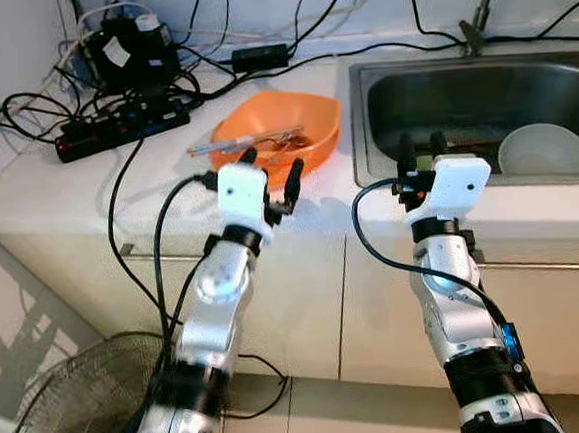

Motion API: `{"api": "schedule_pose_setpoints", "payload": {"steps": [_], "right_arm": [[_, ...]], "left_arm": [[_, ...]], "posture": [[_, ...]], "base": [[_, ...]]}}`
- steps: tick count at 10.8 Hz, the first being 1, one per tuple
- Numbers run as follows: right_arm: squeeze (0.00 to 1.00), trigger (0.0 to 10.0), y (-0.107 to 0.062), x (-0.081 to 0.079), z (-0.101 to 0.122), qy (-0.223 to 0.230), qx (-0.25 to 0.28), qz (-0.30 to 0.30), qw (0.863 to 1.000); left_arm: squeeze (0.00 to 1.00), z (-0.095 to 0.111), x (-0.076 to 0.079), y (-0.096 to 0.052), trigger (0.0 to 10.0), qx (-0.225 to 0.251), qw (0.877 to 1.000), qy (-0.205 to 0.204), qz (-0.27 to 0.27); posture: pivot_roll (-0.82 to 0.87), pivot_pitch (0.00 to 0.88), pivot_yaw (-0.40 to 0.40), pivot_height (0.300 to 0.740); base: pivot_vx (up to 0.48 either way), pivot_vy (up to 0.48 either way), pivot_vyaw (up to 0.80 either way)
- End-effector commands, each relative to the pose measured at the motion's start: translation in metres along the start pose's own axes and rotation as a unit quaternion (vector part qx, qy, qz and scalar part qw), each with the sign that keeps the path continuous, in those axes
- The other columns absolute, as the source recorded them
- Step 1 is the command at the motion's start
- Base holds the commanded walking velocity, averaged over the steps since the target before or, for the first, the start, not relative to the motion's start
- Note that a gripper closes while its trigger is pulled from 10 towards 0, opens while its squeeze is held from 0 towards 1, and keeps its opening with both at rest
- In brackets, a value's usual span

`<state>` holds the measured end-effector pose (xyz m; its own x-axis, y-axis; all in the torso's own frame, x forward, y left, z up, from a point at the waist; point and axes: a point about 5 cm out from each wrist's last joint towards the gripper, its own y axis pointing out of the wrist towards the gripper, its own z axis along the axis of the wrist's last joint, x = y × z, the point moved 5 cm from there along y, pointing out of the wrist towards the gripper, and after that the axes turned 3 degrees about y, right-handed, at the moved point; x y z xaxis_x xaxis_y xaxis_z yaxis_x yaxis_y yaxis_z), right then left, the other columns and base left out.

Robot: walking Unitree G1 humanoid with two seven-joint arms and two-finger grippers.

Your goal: Kitchen organization

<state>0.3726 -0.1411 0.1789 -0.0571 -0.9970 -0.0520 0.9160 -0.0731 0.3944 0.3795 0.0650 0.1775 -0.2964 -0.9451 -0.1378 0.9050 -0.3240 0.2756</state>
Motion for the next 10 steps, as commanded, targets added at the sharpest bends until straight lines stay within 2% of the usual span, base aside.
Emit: {"api": "schedule_pose_setpoints", "payload": {"steps": [1, 4, 10], "right_arm": [[0.0, 10.0, 0.004, -0.005, 0.006, -0.001, 0.012, 0.006, 1.0], [0.0, 10.0, 0.004, -0.004, 0.006, -0.001, 0.013, 0.004, 1.0], [0.0, 10.0, 0.004, -0.004, 0.006, -0.002, 0.013, 0.006, 1.0]], "left_arm": [[0.0, 0.001, -0.005, 0.003, 10.0, 0.004, 1.0, 0.006, 0.009], [0.0, -0.005, -0.007, 0.013, 10.0, -0.004, 1.0, 0.005, 0.017], [0.0, -0.012, -0.001, 0.018, 10.0, -0.01, 1.0, -0.014, 0.009]], "posture": [[0.07, 0.0, 0.071, 0.74], [0.07, 0.0, 0.072, 0.74], [0.07, 0.0, 0.068, 0.74]], "base": [[0.0, 0.0, 0.0], [0.0, 0.0, 0.0], [0.0, 0.0, 0.0]]}}
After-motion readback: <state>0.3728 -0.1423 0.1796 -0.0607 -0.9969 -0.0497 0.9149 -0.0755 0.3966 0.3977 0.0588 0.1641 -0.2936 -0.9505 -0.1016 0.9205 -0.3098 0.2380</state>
